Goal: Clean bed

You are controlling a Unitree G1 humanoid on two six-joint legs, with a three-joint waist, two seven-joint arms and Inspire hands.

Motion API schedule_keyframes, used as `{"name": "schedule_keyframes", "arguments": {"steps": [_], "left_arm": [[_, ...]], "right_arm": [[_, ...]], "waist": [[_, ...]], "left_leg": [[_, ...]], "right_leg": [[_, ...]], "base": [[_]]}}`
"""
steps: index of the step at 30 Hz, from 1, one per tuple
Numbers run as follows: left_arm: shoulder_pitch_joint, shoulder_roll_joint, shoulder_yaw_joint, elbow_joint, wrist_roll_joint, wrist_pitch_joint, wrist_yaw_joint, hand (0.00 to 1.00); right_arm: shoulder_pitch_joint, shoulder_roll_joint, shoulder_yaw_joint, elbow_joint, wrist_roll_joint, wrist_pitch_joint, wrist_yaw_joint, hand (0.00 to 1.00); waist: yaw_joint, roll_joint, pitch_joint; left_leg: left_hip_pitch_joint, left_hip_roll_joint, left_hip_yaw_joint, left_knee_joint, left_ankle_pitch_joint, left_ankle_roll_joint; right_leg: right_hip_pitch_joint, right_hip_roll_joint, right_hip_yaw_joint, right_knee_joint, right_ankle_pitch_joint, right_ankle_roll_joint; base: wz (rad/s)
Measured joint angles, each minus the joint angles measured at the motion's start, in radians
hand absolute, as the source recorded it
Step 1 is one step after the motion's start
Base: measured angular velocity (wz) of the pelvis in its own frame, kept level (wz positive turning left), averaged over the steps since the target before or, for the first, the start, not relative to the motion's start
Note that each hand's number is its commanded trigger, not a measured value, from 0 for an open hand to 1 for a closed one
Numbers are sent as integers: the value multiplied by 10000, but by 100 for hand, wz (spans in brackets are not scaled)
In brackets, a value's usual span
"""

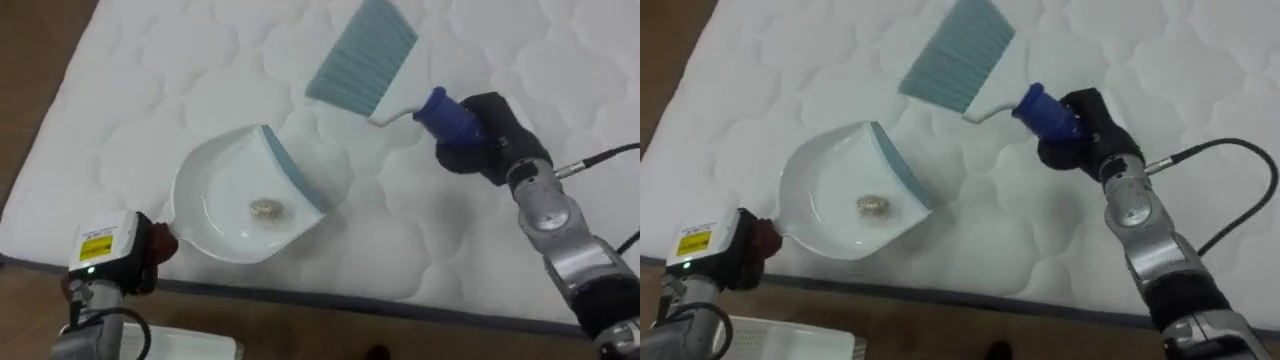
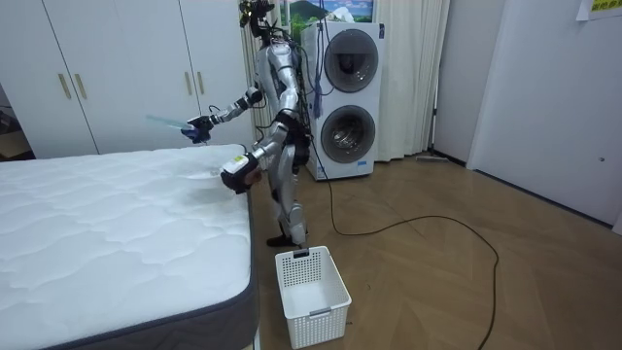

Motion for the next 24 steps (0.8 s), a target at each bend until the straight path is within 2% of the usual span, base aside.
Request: {"name": "schedule_keyframes", "arguments": {"steps": [3, 6, 8, 10, 13, 19, 22, 24], "left_arm": [[273, -17, 165, -538, 10, -122, -15, 100], [694, -66, 242, -845, 14, -215, -95, 100], [1017, -223, 242, -1011, 37, -197, -147, 100], [1267, -308, 242, -1082, 39, -169, -250, 100], [1540, -335, 293, -1302, 39, -85, -579, 100], [2004, -323, 652, -2095, 18, -26, -647, 100], [2422, -327, 668, -2565, 58, -9, -724, 100], [2627, -322, 665, -2721, 93, 13, -871, 100]], "right_arm": [[322, -168, -55, 13, 22, 4, 5, 0], [572, -211, -59, -65, 445, 3, -28, 0], [903, -218, -96, -82, 750, 2, -28, 0], [1118, -218, -186, -85, 886, 9, -30, 0], [1217, -221, -421, -98, 1011, 32, -89, 0], [1336, -157, -429, -378, 1335, 38, -372, 0], [1399, -157, -491, -598, 1331, 36, -477, 0], [1554, -136, -703, -582, 1461, 36, -633, 0]], "waist": [[-94, -13, -25], [-263, -61, -106], [-368, -140, -193], [-414, -176, -237], [-420, -196, -253], [-206, -208, -268], [-200, -216, -272], [-375, -224, -273]], "left_leg": [[534, 31, 2, -296, 32, -52], [1054, 42, -5, -631, 56, -81], [1459, 74, -15, -810, 55, -84], [1777, 89, -53, -982, 56, -86], [2072, 101, -117, -1109, 55, -86], [2216, 105, -296, -1114, 58, -95], [2201, 74, -500, -1007, 56, -104], [2059, 71, -491, -744, 31, -135]], "right_leg": [[509, 86, -5, -230, -35, 7], [955, 156, 14, -415, -87, 59], [1381, 245, 13, -644, -102, 92], [1719, 301, -2, -812, -104, 127], [2037, 337, -43, -930, -103, 160], [2332, 367, -102, -1044, -112, 177], [2486, 319, -347, -1040, -180, 206], [2678, 203, -800, -1012, -313, 247]], "base": [[0], [0], [0], [4], [4], [10], [31], [73]]}}
